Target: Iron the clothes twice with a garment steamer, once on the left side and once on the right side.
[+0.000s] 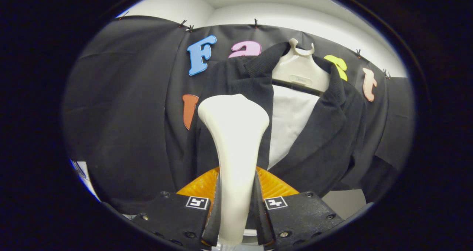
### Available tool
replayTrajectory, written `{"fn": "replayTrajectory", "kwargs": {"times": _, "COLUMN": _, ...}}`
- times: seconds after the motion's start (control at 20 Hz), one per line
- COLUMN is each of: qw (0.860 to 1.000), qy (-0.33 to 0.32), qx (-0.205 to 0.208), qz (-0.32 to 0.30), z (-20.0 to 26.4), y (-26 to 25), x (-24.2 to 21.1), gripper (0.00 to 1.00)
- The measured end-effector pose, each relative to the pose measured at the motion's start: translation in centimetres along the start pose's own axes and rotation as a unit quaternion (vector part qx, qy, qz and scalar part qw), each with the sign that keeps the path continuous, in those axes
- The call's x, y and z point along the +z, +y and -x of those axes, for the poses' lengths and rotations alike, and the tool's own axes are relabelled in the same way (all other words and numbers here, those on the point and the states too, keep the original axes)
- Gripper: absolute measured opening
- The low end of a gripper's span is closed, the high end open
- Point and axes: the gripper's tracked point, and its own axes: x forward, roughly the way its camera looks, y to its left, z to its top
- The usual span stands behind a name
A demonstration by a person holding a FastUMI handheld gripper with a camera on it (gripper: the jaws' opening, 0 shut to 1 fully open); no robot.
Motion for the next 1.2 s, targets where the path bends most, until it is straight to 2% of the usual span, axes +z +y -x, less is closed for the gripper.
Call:
{"fn": "replayTrajectory", "kwargs": {"times": 0.4, "qw": 1.000, "qy": 0.024, "qx": -0.004, "qz": 0.013, "z": 0.1, "y": -0.1, "x": -5.0, "gripper": 0.42}}
{"fn": "replayTrajectory", "kwargs": {"times": 1.2, "qw": 0.994, "qy": 0.103, "qx": 0.015, "qz": 0.027, "z": -0.9, "y": 2.2, "x": -16.4, "gripper": 0.42}}
